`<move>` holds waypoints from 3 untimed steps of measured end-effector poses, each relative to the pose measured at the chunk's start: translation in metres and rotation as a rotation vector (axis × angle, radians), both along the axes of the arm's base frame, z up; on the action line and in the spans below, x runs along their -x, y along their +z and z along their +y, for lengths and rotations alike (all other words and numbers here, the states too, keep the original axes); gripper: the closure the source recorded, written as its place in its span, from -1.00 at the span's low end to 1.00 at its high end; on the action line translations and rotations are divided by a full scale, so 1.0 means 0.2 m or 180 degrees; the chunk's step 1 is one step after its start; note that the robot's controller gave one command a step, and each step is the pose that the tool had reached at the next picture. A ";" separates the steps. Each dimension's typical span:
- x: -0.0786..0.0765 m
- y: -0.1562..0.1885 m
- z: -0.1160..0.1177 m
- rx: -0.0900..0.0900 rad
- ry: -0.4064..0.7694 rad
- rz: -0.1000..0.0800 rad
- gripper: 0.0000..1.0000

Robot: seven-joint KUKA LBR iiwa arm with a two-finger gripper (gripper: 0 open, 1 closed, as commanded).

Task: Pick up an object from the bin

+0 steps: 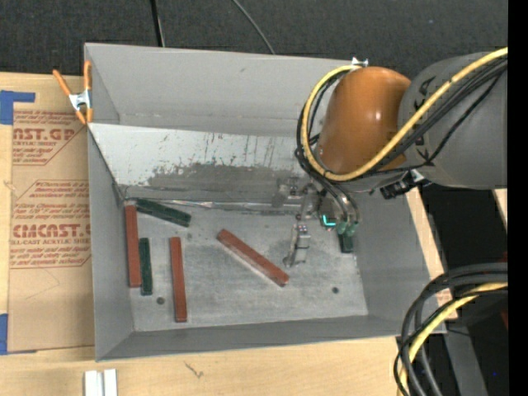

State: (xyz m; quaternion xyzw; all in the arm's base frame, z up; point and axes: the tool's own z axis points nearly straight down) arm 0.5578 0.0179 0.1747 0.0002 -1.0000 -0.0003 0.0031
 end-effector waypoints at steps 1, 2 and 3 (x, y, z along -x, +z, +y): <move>0.00 0.01 0.00 -0.0001 -0.0001 -0.0007 -1.00; 0.02 0.04 0.03 0.0002 0.0541 -0.0021 -1.00; 0.02 -0.20 0.07 0.0000 0.1142 -0.0050 -1.00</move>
Offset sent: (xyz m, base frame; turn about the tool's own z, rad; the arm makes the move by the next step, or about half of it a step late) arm -0.0136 0.0162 0.0181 -0.4632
